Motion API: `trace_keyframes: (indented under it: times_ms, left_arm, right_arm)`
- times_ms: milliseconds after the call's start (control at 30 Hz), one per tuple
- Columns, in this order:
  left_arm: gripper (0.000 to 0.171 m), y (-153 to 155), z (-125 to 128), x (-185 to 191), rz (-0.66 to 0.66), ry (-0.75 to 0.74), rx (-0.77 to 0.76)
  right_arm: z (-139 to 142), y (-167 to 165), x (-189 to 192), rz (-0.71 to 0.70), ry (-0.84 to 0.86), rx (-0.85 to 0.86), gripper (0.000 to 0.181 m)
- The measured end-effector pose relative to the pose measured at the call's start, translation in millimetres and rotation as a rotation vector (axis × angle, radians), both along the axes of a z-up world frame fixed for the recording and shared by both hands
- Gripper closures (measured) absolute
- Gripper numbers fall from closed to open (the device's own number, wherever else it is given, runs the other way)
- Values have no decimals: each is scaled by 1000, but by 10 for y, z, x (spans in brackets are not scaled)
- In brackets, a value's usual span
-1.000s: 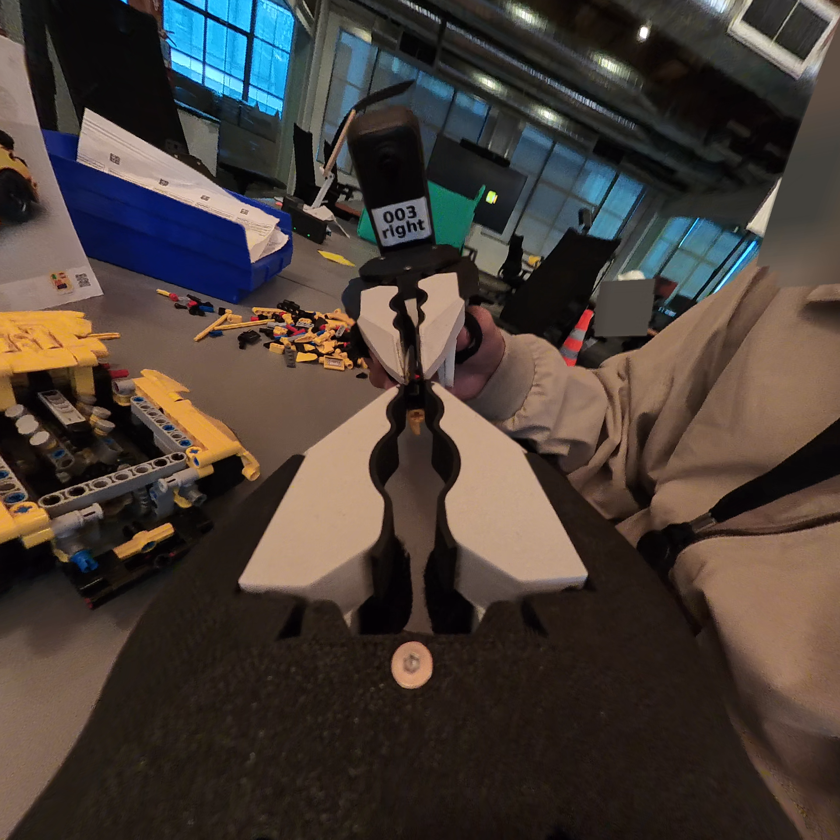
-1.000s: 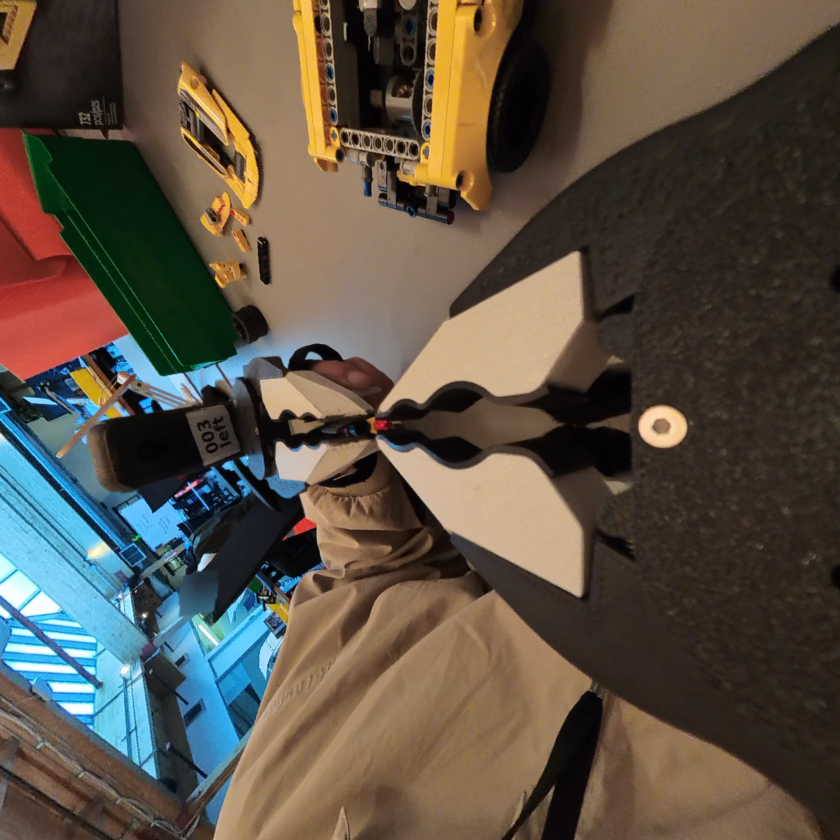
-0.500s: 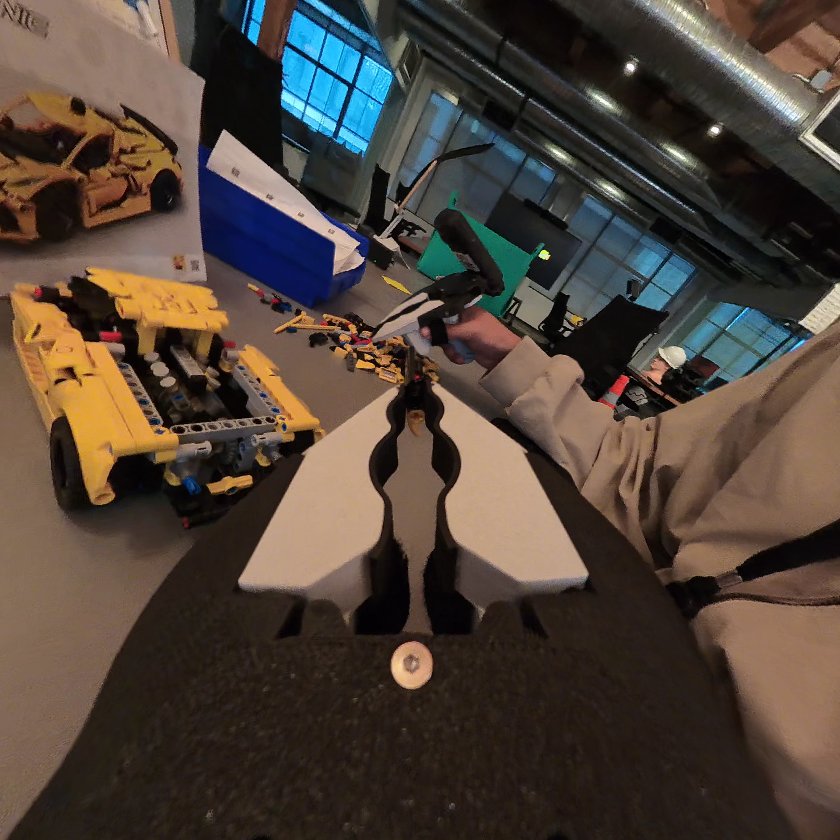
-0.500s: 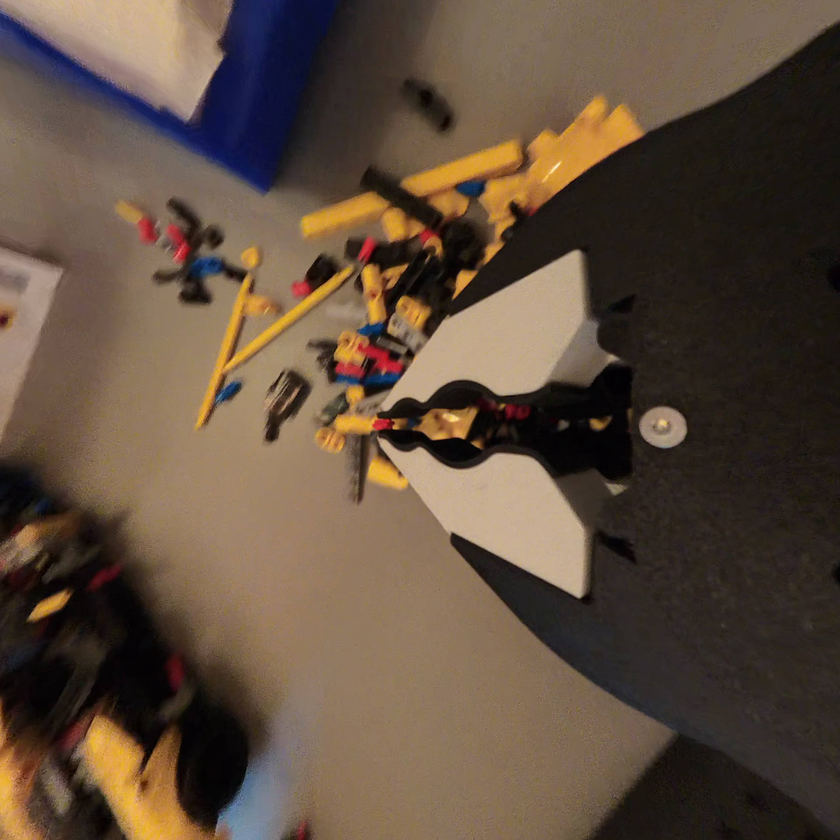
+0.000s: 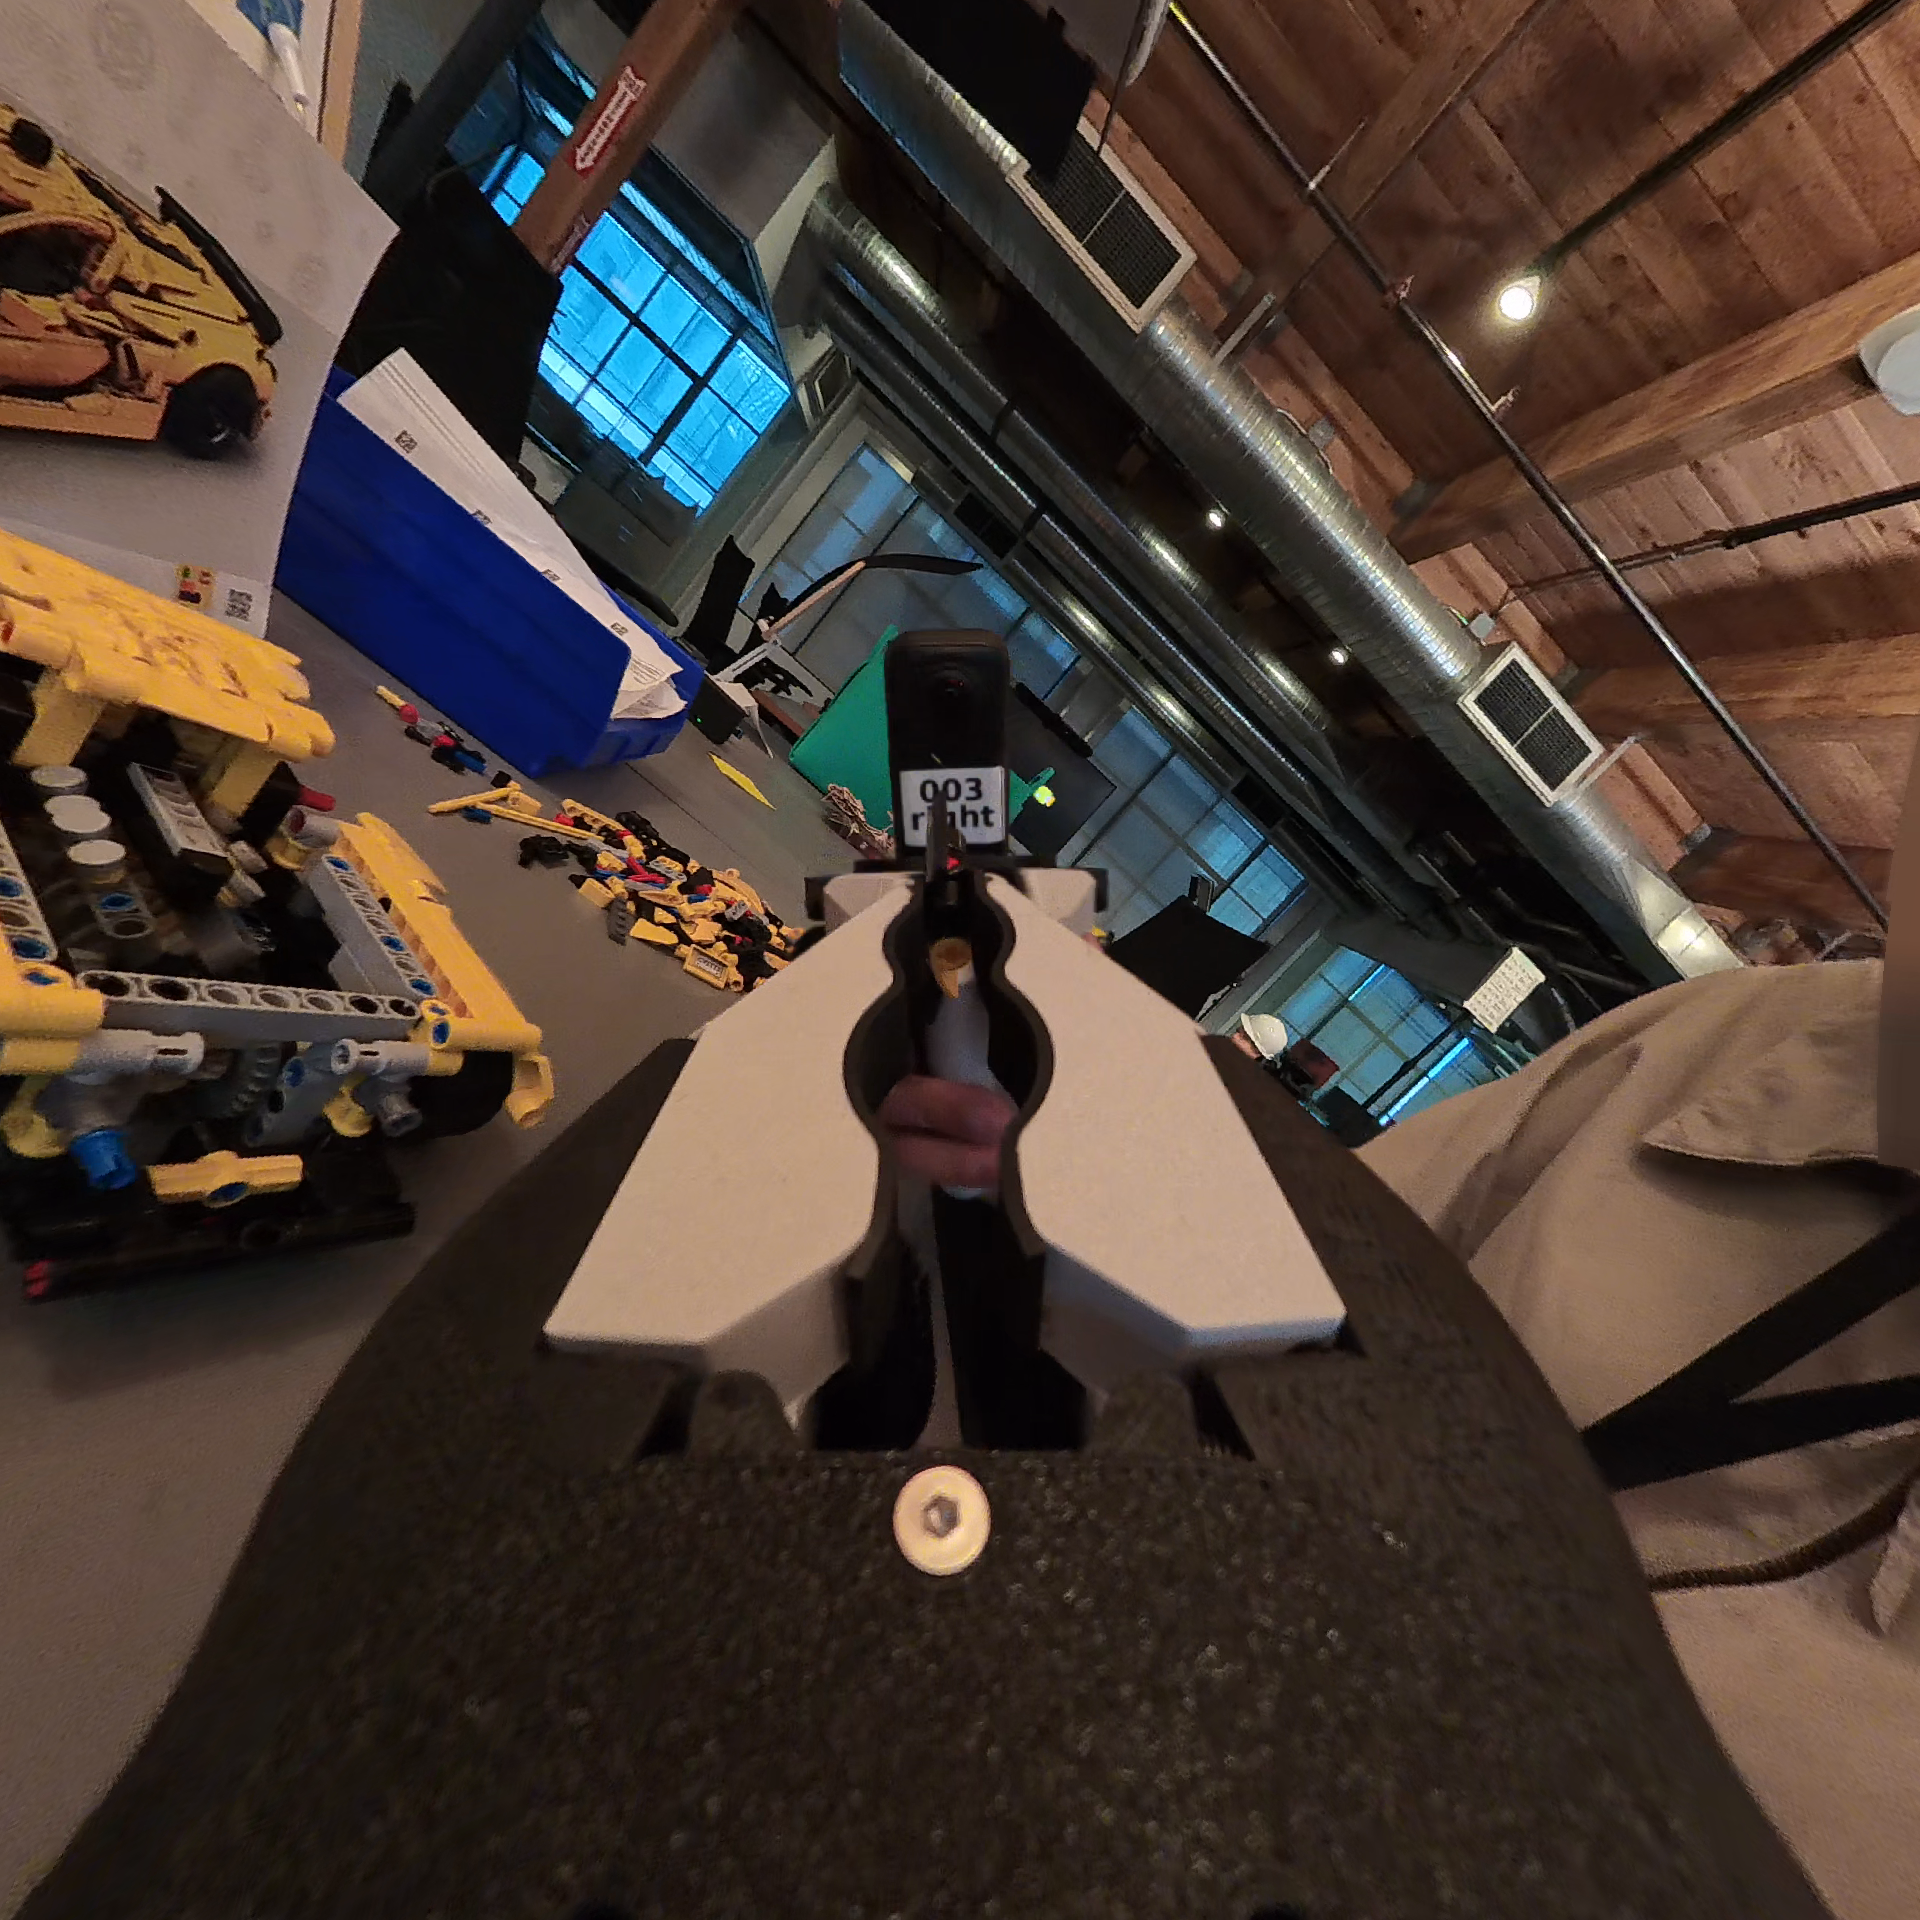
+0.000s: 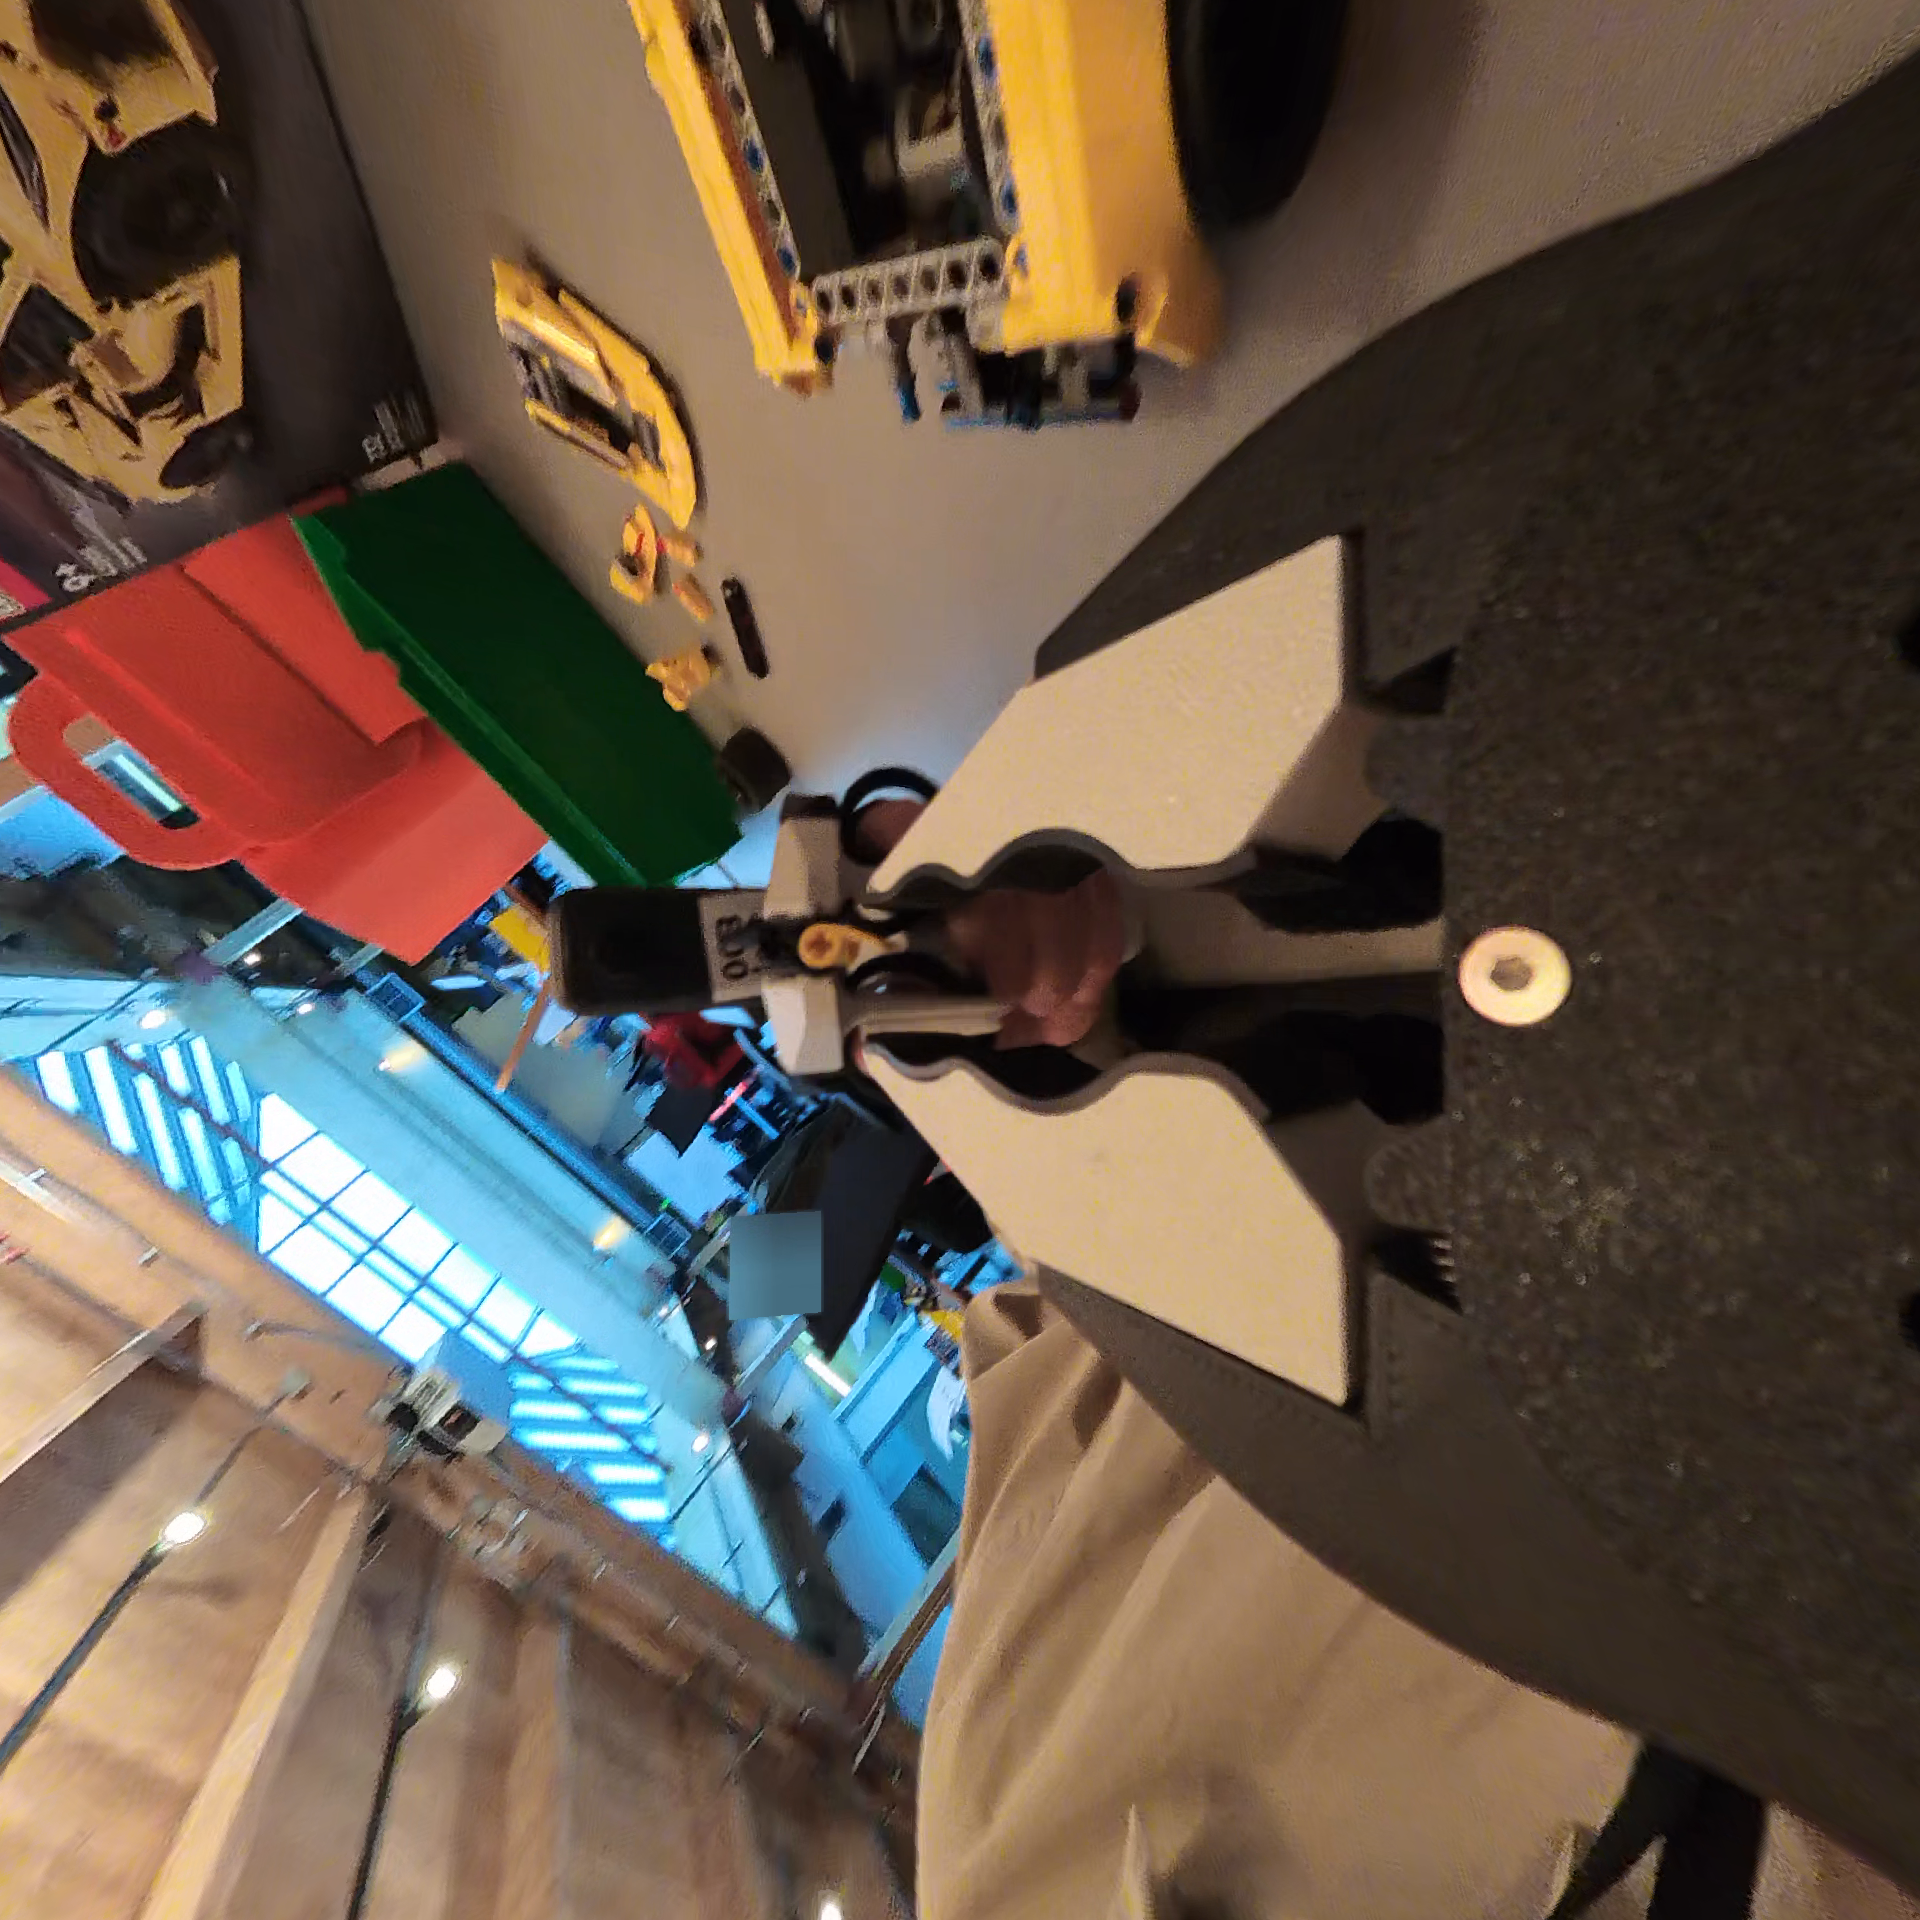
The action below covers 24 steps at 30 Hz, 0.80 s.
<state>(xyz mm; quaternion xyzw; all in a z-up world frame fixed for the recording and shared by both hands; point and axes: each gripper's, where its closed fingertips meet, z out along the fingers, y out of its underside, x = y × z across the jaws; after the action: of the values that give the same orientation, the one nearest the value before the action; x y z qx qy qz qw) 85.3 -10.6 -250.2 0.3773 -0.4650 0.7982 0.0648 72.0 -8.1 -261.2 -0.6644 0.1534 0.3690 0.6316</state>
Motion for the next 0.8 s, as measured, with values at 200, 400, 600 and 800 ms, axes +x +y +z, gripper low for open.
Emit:
trace_keyframes:
  times_ms: [200,400,600,800]
  left_arm:
    - [165,-63,27,-28,-21,-5,-19]
    - [167,-117,-86,-97,-25,-64,188]
    - [171,-27,-146,-17,68,-90,301]
    - [171,25,-114,3,102,-68,243]
  right_arm:
    - [-27,20,-2,-43,-114,-26,181]
    - [-262,-108,-71,92,-210,-186,181]
    - [-167,-135,96,-16,-152,-100,181]
    - [-133,-88,86,-34,-66,-51,181]
